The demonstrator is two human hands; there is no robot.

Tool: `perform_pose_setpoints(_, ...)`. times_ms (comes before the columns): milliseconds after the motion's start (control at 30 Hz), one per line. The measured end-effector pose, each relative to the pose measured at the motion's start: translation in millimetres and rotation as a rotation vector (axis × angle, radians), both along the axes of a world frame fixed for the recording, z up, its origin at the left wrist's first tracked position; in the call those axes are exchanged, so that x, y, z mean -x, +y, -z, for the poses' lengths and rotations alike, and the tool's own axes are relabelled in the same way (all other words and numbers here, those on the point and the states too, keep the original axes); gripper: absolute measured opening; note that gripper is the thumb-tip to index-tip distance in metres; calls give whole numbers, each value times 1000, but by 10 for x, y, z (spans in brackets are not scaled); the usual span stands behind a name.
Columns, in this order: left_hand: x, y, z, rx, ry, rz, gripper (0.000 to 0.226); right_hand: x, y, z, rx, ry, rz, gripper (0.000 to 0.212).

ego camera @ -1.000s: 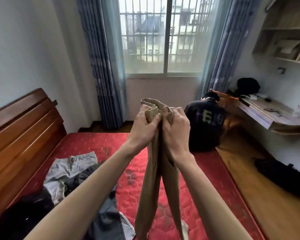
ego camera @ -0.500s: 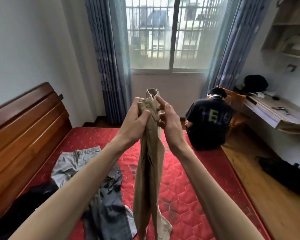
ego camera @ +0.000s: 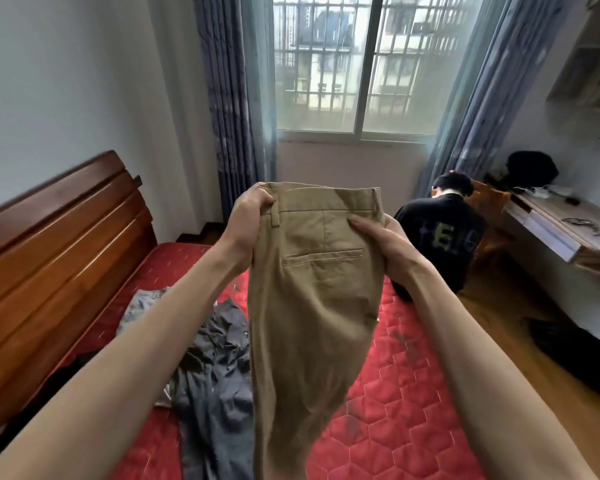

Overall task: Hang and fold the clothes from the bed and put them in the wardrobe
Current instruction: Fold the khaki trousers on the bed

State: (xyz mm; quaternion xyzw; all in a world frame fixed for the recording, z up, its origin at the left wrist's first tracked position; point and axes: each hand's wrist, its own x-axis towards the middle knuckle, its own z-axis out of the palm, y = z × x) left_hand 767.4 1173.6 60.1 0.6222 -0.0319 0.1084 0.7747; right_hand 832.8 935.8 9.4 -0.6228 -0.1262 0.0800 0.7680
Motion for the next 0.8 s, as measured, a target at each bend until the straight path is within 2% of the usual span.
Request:
perform_pose_setpoints(100, -106, 133, 83, -225, -5, -58, 38, -30, 68, 11, 20, -14, 47, 29)
perform_pose_setpoints(233, -289, 297, 197, -517, 53, 91, 26, -137, 135, 181, 91, -32, 118, 22)
perform_pose_setpoints(333, -618, 410, 327, -841, 20, 58, 9, -352, 146, 286, 347, -149, 167, 4)
perform_pose_setpoints(400, -835, 432, 355, -1005, 13, -33, 8, -564, 161, 238, 601, -296, 222, 4)
perform_pose_setpoints(500, -1139, 379, 206, -1063, -64, -119, 17, -935, 168, -51, 925, -470, 321, 14)
perform_pose_setpoints(600, -1467, 279, -178, -1111, -270, -243, 3, -1301, 135, -585, 1052, -625, 406, 20)
perform_pose_setpoints(700, -1768, 186, -764, -1172, -427, -372, 11, -1507, 114, -1187, 1006, -751, 536, 24)
perform_pose_setpoints(800, -1904, 165, -1244, -1155, -598, -488, 5, -1519, 49, -1585, 831, -885, 697, 18)
